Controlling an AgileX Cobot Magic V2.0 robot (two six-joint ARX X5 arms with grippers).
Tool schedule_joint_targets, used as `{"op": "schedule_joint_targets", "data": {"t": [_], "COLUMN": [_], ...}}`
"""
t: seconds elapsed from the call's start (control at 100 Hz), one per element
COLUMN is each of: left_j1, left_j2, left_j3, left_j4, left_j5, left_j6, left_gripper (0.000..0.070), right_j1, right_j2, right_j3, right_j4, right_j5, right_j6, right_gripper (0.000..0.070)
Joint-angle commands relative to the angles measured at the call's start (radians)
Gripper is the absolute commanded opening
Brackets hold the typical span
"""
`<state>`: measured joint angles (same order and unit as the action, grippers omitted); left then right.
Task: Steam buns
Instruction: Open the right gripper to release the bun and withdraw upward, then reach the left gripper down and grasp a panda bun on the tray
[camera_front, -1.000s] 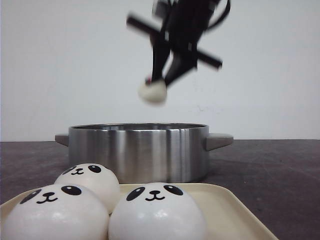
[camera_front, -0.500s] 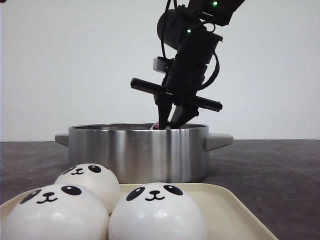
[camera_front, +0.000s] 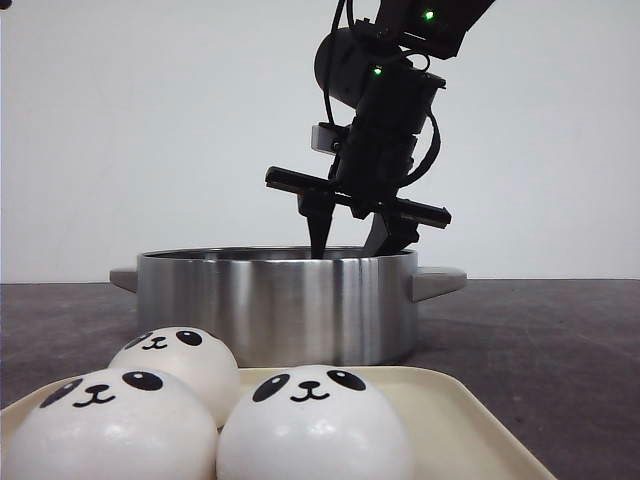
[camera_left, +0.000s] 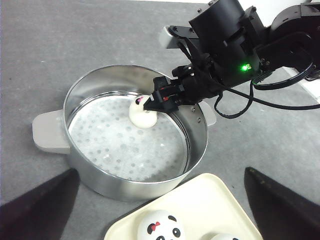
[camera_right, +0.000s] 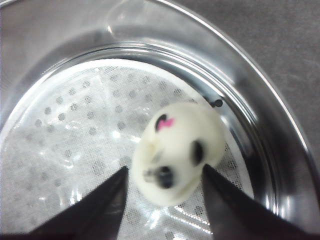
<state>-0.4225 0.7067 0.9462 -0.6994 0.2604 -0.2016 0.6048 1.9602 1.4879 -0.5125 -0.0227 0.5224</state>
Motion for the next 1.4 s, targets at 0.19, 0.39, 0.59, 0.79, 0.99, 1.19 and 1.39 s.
{"op": "schedule_joint_targets", "data": {"t": [0.19,0.39,0.59,0.79,0.99,1.19,1.39], "left_j1": [-0.005,-0.019,-0.101,-0.233,-0.348,-0.37,-0.369], "left_j2": [0.006,0.043,0.149,0.309,0.495,0.648,0.75], "left_j3": [0.018,0.017,0.016,0.016,0.016,0.016,0.016], "left_j4": [-0.026,-0.125,-0.171,-0.17,-0.137,-0.086,-0.04], "left_j5": [-0.001,0.004,0.007,0.006,-0.025,-0.077,-0.14], "left_j6": [0.006,-0.029,-0.076,-0.14,-0.151,-0.156,-0.159], "left_gripper": [0.0637,0.0637,0.0638,0.0638,0.0638,0.0638,0.0638], "right_j1": [0.008,0.068,0.192,0.318,0.369,0.369,0.369], "right_j2": [-0.032,-0.267,-0.576,-0.803,-0.926,-0.971,-0.976], "right_j3": [0.063,0.072,0.072,0.072,0.072,0.072,0.072], "right_j4": [-0.047,-0.065,-0.065,-0.066,-0.095,-0.185,-0.238], "right_j5": [-0.001,0.077,0.156,0.29,0.387,0.42,0.419], "right_j6": [-0.002,-0.132,-0.221,-0.223,-0.223,-0.219,-0.206], "right_gripper": [0.031,0.0004,0.0004,0.0004,0.0004,0.0004,0.0004]}}
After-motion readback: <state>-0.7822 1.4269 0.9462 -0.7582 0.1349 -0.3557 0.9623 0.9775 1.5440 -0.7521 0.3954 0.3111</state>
